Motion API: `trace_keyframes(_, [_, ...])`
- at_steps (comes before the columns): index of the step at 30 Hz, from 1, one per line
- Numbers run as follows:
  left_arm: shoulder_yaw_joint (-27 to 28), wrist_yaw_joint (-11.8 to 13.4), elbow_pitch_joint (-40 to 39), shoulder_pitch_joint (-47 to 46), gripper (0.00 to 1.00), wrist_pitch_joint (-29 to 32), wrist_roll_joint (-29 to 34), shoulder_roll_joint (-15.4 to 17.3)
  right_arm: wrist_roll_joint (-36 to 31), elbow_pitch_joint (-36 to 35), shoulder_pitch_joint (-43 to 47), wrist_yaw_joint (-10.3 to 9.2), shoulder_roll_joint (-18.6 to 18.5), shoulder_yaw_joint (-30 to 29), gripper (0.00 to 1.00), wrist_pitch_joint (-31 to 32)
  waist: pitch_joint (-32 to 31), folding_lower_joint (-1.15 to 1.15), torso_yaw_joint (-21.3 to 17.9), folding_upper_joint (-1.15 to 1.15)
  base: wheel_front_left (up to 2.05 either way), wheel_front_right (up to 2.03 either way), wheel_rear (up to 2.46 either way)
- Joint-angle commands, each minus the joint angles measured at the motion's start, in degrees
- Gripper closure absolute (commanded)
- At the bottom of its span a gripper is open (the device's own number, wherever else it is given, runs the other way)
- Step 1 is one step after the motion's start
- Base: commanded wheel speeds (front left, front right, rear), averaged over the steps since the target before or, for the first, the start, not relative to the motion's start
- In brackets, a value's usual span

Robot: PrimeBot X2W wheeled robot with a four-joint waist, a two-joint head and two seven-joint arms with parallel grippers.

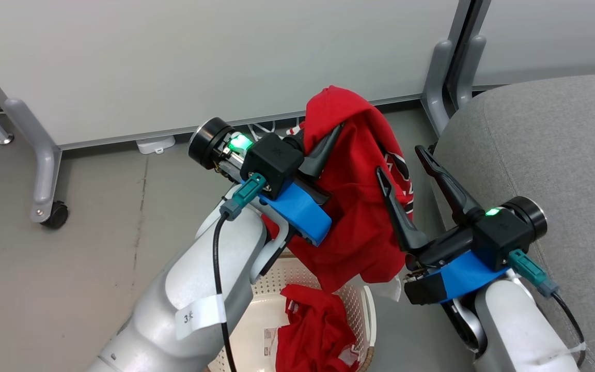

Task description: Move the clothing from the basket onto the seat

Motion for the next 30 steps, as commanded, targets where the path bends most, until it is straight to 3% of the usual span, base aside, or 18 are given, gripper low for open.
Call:
trace_keyframes(1, [0.0, -0.1, -0.3, -1.0, 1.0, -0.3, 0.1, 0.0, 0.2, 0.5, -1.2, 0.03, -0.3, 0.6, 0.0, -0.2, 0.2, 0.0, 0.3, 0.0, 0.0, 0.0, 0.0])
trace_keyframes(18, [-2.0, -0.1, -1.5, -2.3, 1.0, -0.3, -0.4, -0.4, 0.2, 15.3, -11.3, 0.03, 1.1, 6.1, 0.0, -0.2, 1.4, 0.0, 1.8, 0.0, 0.0, 0.0, 0.0])
trace_keyframes(27, [-2.9, 0.0, -2.1, -2.7, 1.0, -0.3, -1.1, -0.4, 1.3, 19.9, -14.2, 0.03, 2.1, 8.3, 0.0, -0.2, 1.8, 0.0, 2.0, 0.0, 0.0, 0.0, 0.0])
trace_keyframes(28, [-3.0, 0.0, -2.1, -2.7, 1.0, -0.3, -1.3, -0.4, 1.4, 20.3, -14.5, 0.03, 2.2, 8.5, 0.76, -0.2, 1.8, 0.0, 2.0, 0.0, 0.0, 0.0, 0.0])
trace_keyframes(29, [-3.1, 0.1, -2.1, -2.7, 1.0, -0.3, -1.3, -0.4, 1.6, 20.6, -14.9, 0.03, 2.2, 8.6, 1.0, -0.2, 1.8, 0.0, 2.0, 0.0, 0.0, 0.0, 0.0])
trace_keyframes(30, [-3.2, 0.2, -2.1, -2.8, 1.0, -0.3, -1.4, -0.4, 1.9, 21.0, -15.1, 0.03, 2.3, 8.9, 1.0, -0.2, 1.8, 0.0, 1.9, 0.0, 0.0, 0.0, 0.0])
